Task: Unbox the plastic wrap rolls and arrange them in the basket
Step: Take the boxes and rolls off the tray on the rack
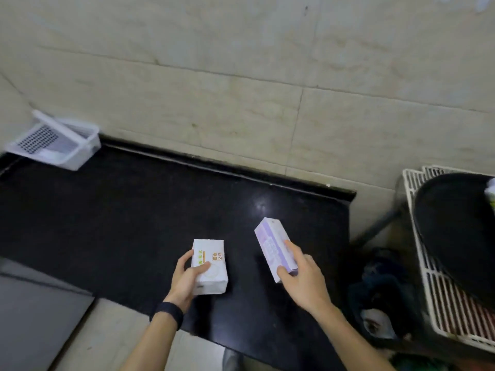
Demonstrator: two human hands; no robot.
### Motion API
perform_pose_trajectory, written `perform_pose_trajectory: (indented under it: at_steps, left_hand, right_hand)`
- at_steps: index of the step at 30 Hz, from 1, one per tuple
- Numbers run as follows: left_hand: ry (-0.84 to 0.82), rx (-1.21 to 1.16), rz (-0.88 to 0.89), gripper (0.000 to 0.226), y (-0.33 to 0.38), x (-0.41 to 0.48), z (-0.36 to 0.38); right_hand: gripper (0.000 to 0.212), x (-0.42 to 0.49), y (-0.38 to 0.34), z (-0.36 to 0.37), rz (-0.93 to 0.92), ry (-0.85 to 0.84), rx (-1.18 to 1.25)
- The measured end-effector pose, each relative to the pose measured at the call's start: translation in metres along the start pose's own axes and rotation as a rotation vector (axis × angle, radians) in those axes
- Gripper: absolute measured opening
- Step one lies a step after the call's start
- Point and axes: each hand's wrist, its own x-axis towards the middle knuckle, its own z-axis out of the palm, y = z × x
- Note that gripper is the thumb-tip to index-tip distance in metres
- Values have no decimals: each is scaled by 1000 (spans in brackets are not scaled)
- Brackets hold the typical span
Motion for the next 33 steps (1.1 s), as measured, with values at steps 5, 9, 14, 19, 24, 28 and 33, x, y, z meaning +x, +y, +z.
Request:
perform_pose_trajectory:
  at_steps: [5, 9, 14, 19, 24, 28, 33]
  left_hand:
    - [21, -3, 76, 61, 5, 37, -38]
    - [102, 264, 216, 55, 12, 58, -48]
    - [118, 762, 357, 56, 8, 63, -57]
    - [106, 993, 381, 47, 12, 58, -50]
    - [173, 1265, 434, 53, 34, 49, -24]
    - [-25, 1266, 665, 55, 48, 35, 24]
    - [-306, 1252, 963, 54, 50, -7, 130]
  right_hand:
    - [77, 27, -18, 85, 18, -55, -152]
    - [78, 49, -41, 131, -65, -1, -212]
    - [88, 49, -47, 166, -73, -103, -433]
    - [94, 50, -45, 160, -55, -176, -458]
    - [69, 50, -42, 128, -48, -143, -324]
    - [59, 20, -22, 74, -43, 75, -169]
    - [57, -29, 15, -33, 38, 296, -51]
